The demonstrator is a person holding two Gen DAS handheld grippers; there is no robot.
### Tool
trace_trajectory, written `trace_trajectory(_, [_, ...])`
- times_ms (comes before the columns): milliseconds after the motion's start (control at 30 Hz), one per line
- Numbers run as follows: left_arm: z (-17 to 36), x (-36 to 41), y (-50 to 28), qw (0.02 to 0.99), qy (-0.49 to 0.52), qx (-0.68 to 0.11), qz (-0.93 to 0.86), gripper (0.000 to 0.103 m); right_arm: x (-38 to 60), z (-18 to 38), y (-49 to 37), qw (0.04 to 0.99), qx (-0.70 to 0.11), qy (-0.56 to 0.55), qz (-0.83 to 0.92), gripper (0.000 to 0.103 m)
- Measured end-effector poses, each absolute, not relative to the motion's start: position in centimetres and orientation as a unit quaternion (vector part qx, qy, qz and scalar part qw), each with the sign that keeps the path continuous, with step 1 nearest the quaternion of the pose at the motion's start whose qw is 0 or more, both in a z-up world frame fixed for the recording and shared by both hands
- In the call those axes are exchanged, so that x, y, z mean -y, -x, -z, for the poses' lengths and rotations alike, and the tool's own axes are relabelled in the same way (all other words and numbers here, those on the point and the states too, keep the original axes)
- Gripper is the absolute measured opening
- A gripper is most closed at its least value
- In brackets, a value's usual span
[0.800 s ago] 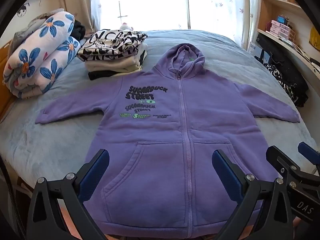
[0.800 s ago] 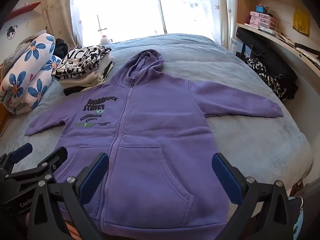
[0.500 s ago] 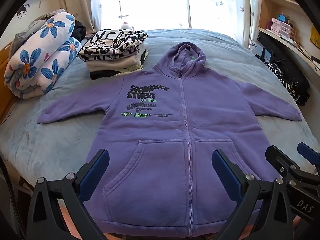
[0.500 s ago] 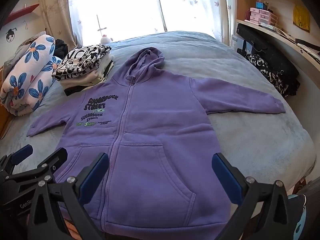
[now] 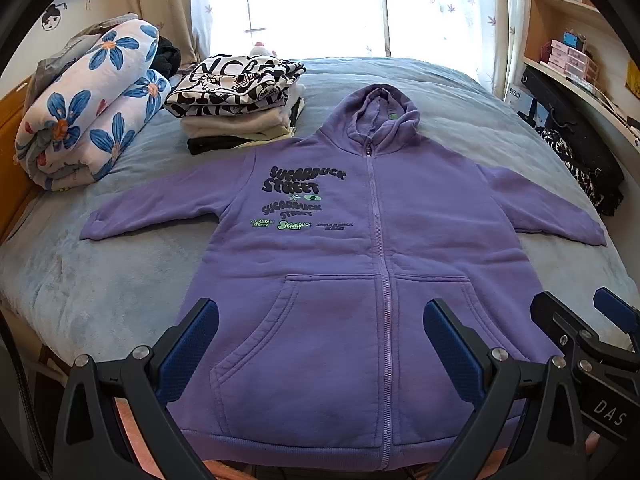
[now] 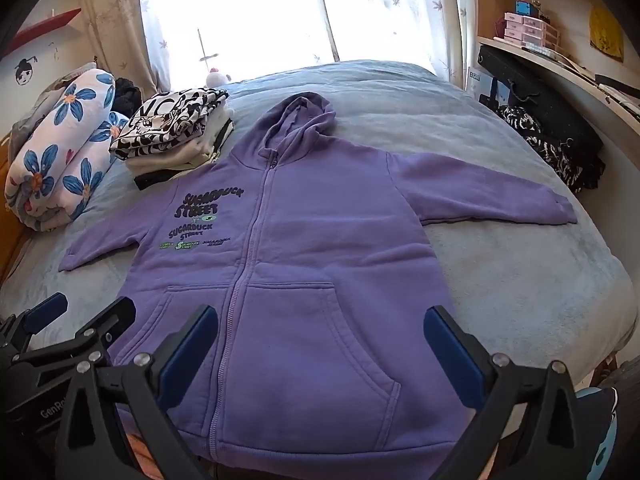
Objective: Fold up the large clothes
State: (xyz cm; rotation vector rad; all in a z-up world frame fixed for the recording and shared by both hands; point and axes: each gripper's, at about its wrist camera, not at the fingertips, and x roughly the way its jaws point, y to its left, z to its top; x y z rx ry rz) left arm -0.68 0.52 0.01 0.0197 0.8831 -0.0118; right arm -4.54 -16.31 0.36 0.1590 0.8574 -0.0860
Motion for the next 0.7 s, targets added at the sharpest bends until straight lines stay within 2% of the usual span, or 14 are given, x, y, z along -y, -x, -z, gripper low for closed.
trace_trajectory(700, [0.2,-0.72,0.78,0.902,-0.008,-0.432,0.005,0.101,16.3,-0.36,4.5,0.905,-0.416,-0.077,0.042,0.103])
